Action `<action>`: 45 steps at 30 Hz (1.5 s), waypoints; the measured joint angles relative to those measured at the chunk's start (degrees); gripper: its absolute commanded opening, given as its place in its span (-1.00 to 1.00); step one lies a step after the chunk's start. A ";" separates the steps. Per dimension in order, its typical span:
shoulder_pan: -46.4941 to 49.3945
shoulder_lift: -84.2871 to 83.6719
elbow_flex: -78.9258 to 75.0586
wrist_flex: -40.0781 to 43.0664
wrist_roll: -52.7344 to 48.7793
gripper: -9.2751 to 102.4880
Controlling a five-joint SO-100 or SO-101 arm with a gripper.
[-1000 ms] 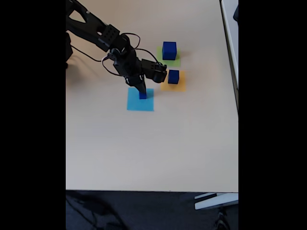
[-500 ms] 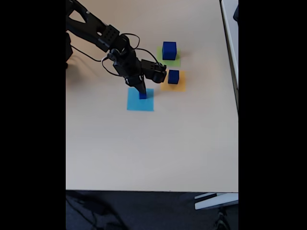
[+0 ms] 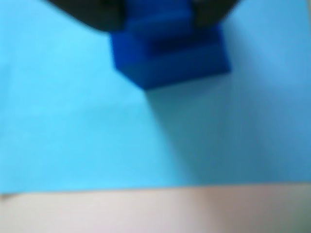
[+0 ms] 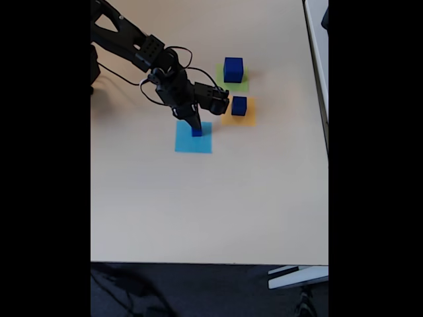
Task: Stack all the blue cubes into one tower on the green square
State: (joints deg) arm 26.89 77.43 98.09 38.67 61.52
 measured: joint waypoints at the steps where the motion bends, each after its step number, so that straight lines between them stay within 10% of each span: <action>1: 0.00 0.00 0.00 0.00 0.00 -0.79; 45: -2.90 0.00 -9.23 7.38 1.58 -0.67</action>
State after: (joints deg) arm 23.99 77.43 88.86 46.05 63.11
